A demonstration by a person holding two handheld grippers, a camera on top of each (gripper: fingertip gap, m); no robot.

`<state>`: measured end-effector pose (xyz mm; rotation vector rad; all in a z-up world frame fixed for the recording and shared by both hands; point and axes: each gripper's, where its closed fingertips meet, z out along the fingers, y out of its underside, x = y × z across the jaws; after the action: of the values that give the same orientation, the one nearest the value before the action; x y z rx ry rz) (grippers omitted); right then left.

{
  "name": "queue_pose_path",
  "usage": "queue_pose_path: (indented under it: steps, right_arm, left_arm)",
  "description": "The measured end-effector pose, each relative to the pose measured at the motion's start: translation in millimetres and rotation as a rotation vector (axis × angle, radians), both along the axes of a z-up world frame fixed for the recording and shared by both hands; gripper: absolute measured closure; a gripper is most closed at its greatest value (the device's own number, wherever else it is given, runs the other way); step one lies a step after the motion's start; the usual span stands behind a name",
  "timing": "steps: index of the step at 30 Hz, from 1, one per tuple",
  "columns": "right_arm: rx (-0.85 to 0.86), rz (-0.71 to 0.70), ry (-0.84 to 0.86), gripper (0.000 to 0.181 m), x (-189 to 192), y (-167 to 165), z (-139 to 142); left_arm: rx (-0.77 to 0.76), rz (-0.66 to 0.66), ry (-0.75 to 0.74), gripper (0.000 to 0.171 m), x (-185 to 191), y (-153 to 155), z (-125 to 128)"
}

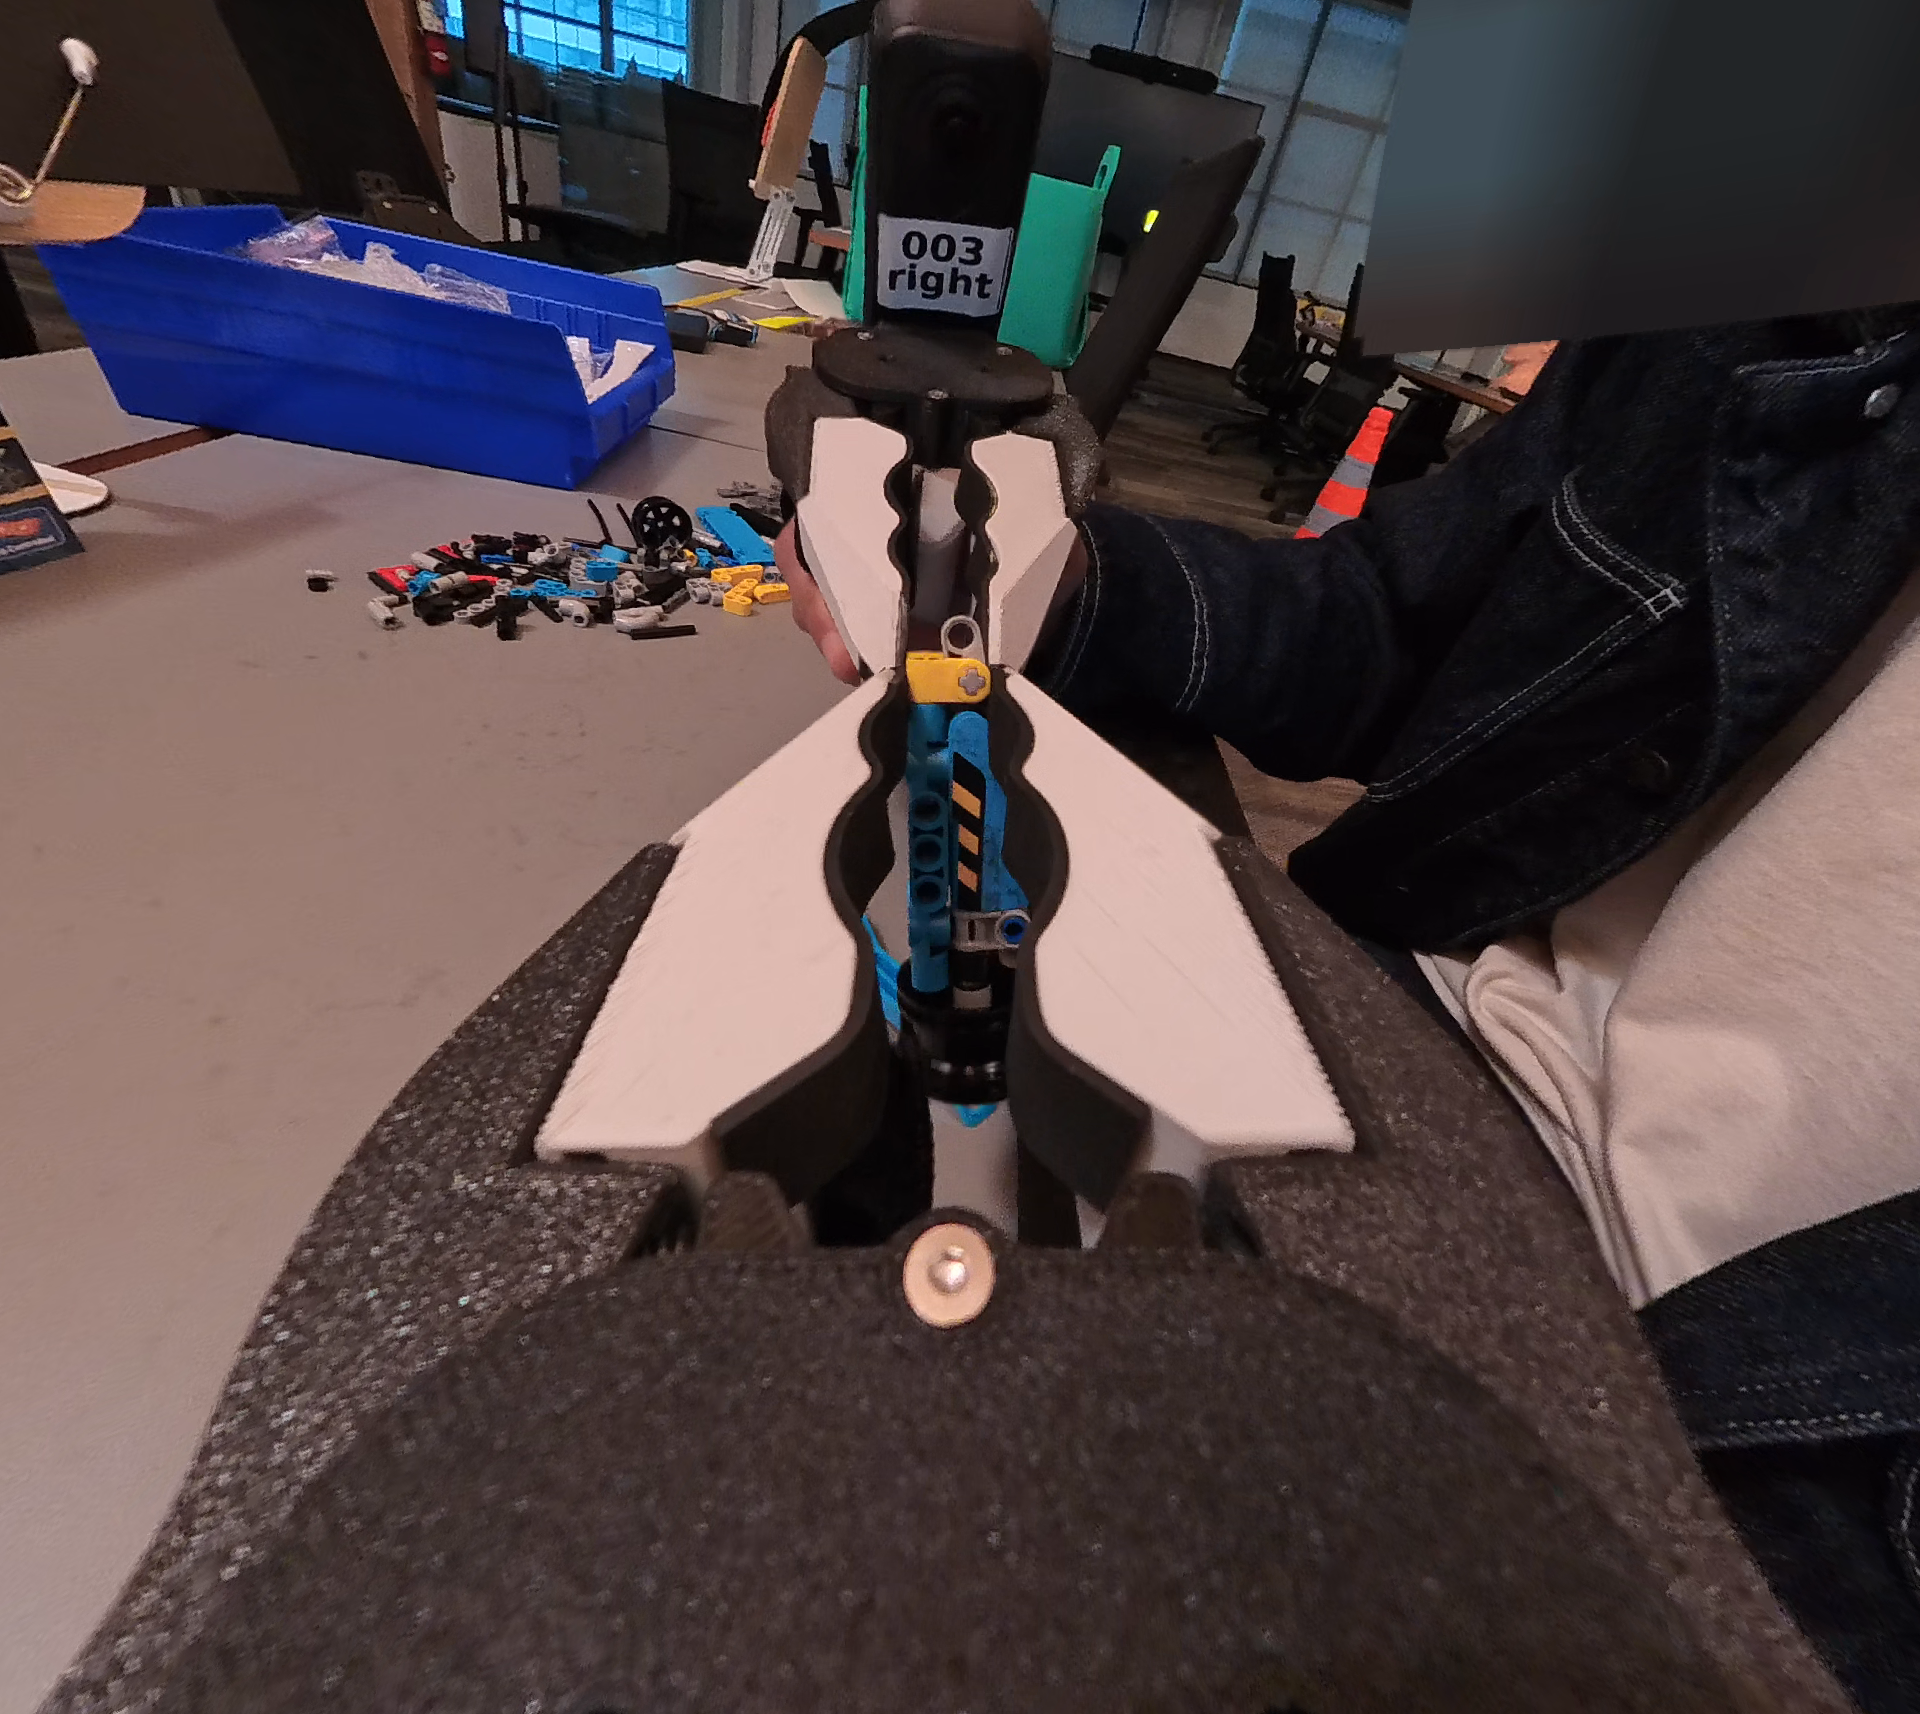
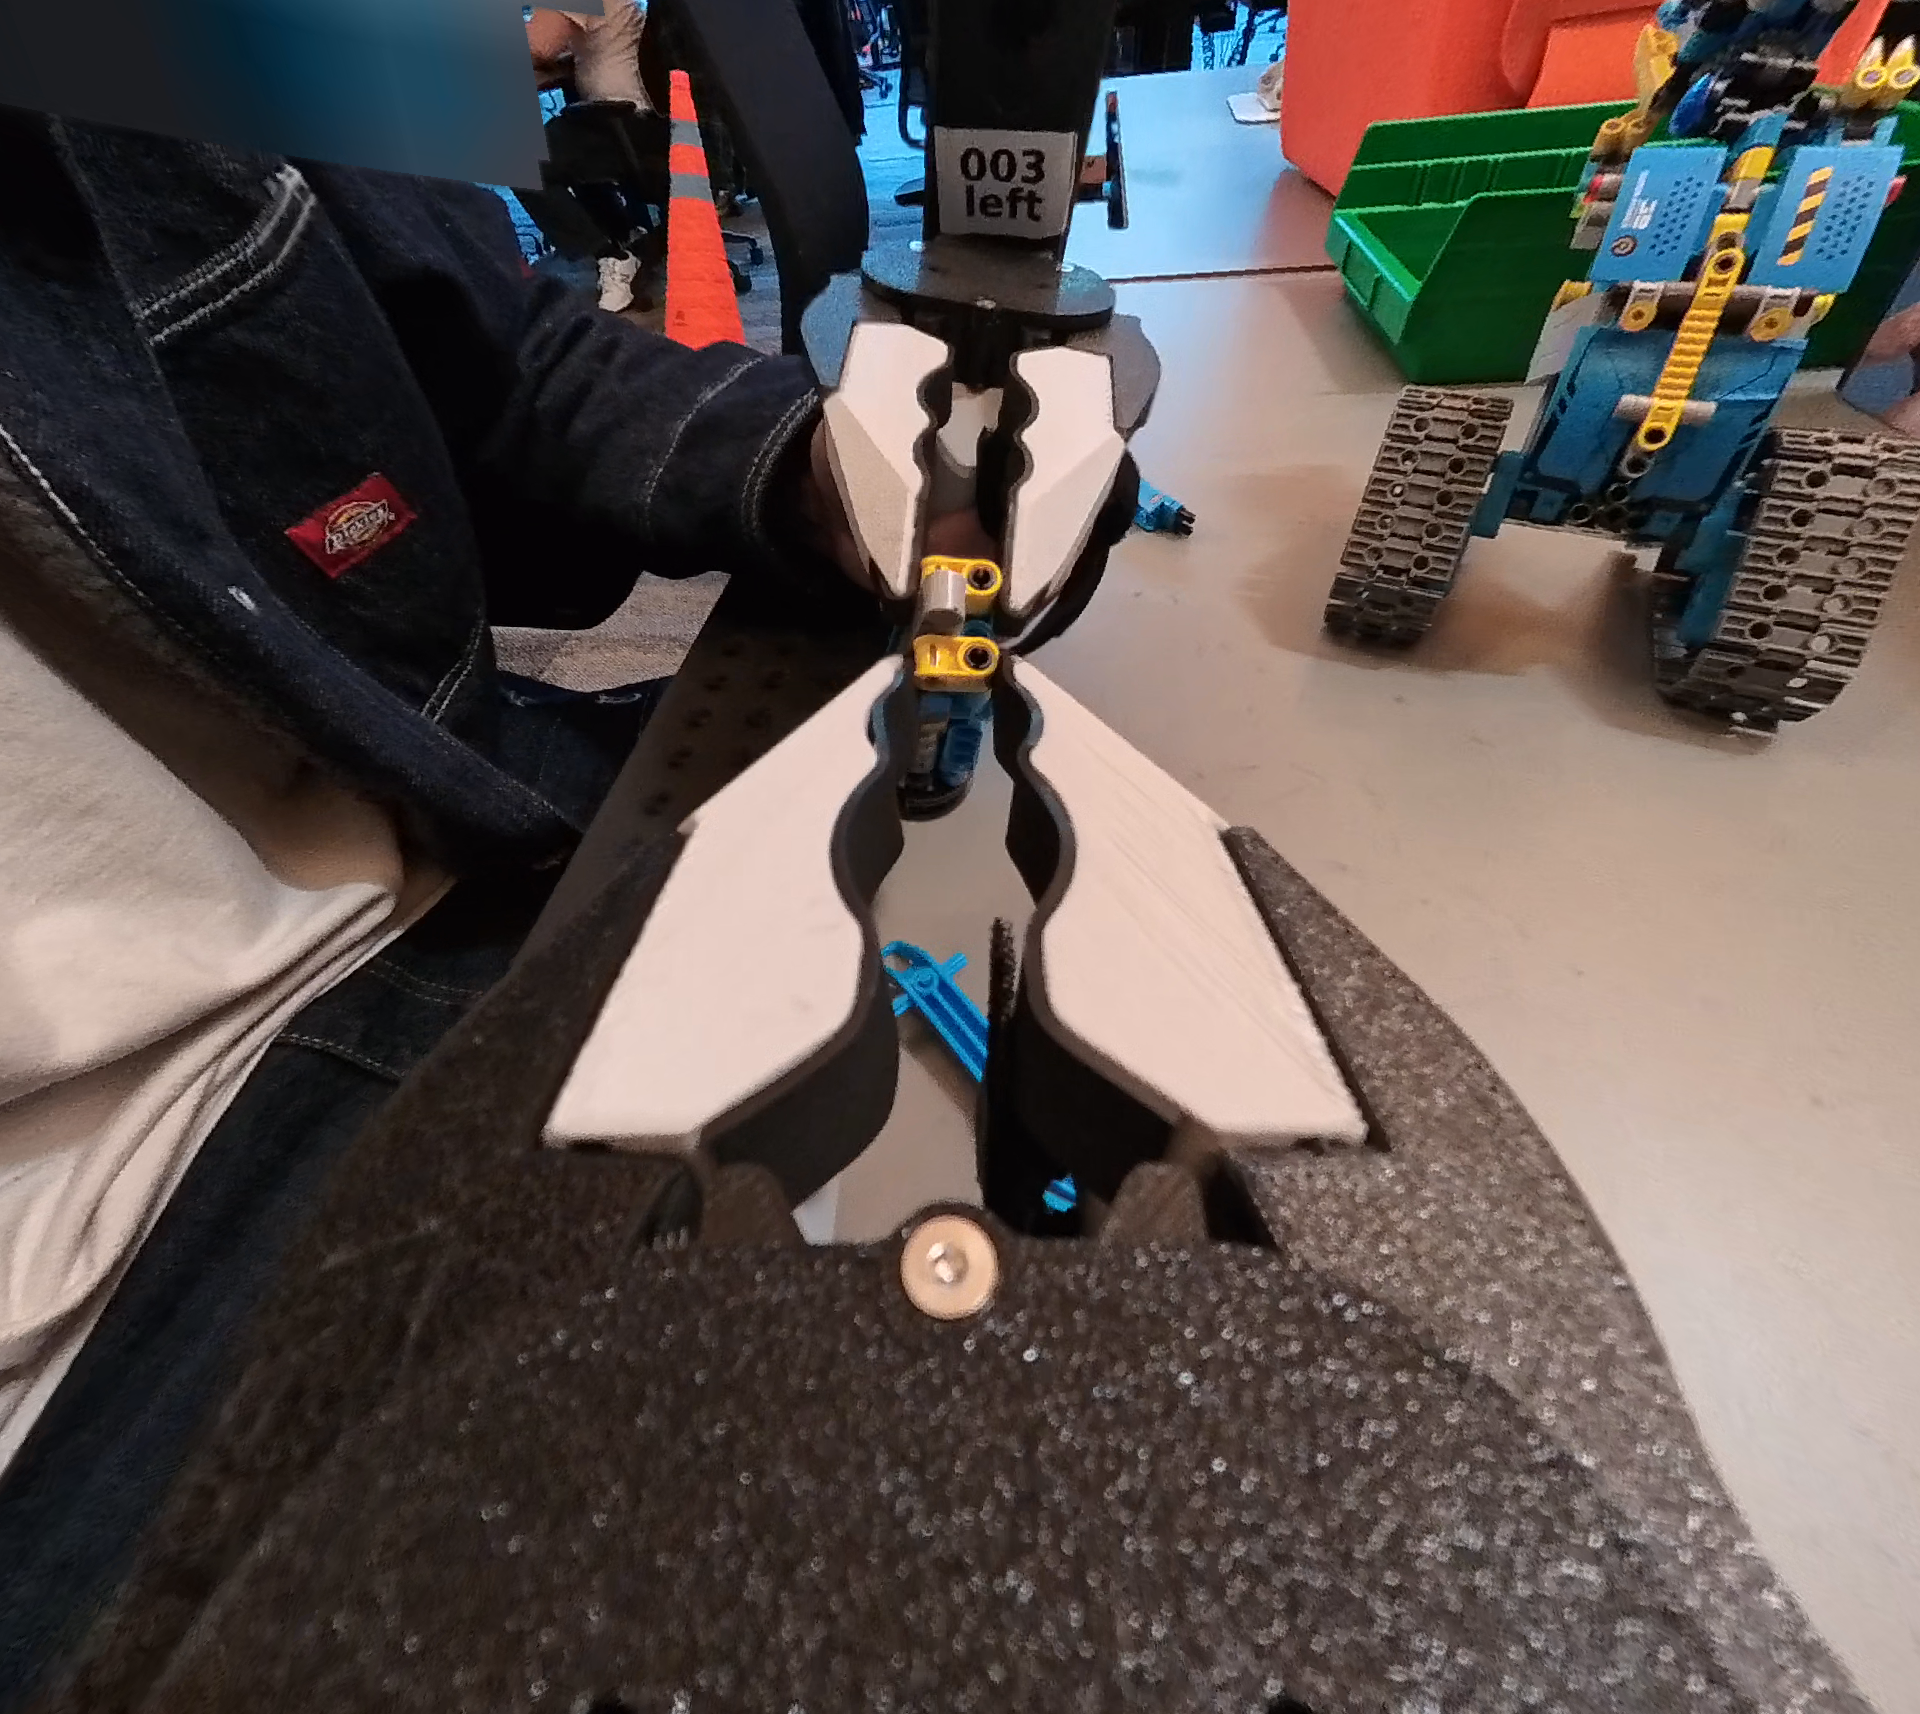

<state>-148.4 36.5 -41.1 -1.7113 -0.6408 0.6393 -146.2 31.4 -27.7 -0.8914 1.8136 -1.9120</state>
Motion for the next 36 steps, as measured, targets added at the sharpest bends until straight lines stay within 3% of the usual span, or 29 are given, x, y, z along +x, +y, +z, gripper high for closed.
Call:
queue_pose_path:
  steps: [13,17,20,22,24,27,29,33,36]
  right_arm:
    - [-0.052,0.027,-0.012,0.170,1,-6,-12]
    - [-0.089,0.021,0.032,0.169,4,-3,-12]
    - [-0.160,-0.012,0.101,0.169,13,5,-16]
    - [-0.241,-0.037,0.162,0.169,19,12,-26]
    - [-0.263,-0.052,0.158,0.168,23,14,-31]
    - [-0.255,-0.075,0.155,0.168,26,15,-32]
    - [-0.256,-0.081,0.185,0.168,26,16,-30]
    - [-0.224,-0.239,0.288,0.161,38,31,-20]
    - [-0.233,-0.354,0.476,0.163,41,41,-15]
  left_arm:
    - [0.092,-0.007,0.023,0.160,-2,-4,-16]
    - [0.062,0.001,0.045,0.159,1,-1,-17]
    - [-0.040,0.007,0.143,0.157,11,5,-21]
    - [-0.052,0.006,0.210,0.152,15,8,-30]
    - [-0.004,-0.015,0.296,0.126,15,3,-47]
    - [0.148,-0.003,0.344,0.133,15,-2,-73]
    - [0.168,0.017,0.314,0.145,16,1,-71]
    - [0.039,0.098,0.274,0.148,23,19,-50]
    - [-0.010,0.180,0.248,0.148,27,30,-41]
